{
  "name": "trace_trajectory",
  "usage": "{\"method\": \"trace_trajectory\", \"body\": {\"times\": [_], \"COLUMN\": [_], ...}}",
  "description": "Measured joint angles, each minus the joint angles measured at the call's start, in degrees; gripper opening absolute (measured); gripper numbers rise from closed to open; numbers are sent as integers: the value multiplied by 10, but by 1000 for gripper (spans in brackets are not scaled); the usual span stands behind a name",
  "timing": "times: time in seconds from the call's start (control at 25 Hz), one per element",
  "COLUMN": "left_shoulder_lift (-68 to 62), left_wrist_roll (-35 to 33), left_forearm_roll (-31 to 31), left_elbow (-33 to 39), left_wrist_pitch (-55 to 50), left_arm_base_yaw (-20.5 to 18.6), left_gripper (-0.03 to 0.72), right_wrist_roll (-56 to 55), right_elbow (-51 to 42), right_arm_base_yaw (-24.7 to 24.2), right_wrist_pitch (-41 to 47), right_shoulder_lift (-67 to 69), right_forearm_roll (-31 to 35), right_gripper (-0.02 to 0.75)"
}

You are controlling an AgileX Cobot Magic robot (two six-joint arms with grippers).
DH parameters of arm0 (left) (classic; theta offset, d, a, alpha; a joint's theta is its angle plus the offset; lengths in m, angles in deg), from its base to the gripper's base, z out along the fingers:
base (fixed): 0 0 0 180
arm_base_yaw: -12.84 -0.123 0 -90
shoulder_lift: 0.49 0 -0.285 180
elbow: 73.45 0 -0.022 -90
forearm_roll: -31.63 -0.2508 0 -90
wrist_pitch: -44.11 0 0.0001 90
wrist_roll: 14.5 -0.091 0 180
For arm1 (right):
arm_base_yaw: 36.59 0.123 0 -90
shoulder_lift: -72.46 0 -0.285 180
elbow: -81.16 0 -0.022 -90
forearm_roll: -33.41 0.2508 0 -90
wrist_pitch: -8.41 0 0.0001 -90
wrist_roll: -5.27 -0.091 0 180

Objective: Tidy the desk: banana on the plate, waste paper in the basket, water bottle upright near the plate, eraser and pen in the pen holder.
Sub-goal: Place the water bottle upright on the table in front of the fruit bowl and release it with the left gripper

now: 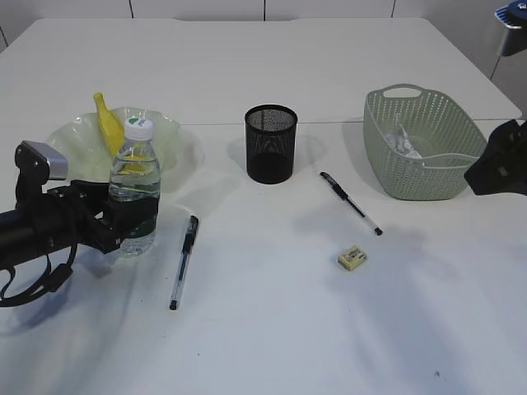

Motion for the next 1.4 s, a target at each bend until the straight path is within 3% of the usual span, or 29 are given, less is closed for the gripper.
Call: {"method": "trace_trajectory", "body": {"times": [0.4, 0.92, 1.4], "left_shoulder_lift": [-25, -27, 45], "left_wrist_roll": [-15, -20, -20], "left_forearm_roll": [-30, -34, -40], "left_elbow": [3, 24, 27], "left_wrist_pitch": [9, -26, -36], "left_arm_base_yaw": [-3, -3, -3], "left_gripper": [470, 570, 583], "right_wrist_roll": [0, 0, 0], "right_elbow": [0, 0, 0], "right_arm_base_yaw": [0, 0, 0], "right_wrist_pitch": [0, 0, 0], "right_shoulder_lift": [0, 0, 0], "right_forearm_roll": [0, 0, 0], "right_gripper": [558, 558, 558]}}
